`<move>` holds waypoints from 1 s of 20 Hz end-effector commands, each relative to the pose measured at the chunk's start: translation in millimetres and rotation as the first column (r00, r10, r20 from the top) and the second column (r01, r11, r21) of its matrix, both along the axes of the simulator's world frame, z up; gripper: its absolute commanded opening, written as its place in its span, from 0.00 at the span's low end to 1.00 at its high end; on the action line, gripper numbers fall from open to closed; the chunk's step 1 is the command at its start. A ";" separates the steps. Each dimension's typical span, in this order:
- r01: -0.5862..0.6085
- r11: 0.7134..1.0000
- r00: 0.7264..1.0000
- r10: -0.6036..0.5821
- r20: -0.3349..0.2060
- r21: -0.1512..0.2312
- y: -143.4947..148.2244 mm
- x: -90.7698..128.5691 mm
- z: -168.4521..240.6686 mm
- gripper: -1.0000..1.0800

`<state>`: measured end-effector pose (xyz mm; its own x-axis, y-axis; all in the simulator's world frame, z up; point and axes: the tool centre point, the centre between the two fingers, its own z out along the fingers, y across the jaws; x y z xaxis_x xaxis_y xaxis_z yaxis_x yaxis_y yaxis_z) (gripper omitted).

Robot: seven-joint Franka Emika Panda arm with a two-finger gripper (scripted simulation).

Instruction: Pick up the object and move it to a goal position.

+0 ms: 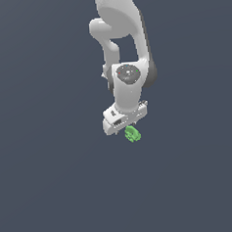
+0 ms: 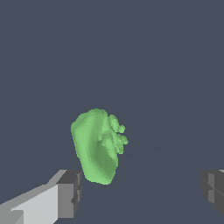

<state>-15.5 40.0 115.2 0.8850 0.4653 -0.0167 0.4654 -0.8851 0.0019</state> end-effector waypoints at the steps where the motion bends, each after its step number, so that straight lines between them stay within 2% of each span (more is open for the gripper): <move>1: -0.074 0.997 0.997 0.074 0.004 0.003 11.5 -2.4 -5.8 0.96; 9: -0.207 0.978 0.978 0.207 0.013 0.009 33.0 -7.9 -16.1 0.96; 20: -0.220 0.976 0.976 0.219 0.013 0.009 35.3 -9.1 -30.7 0.96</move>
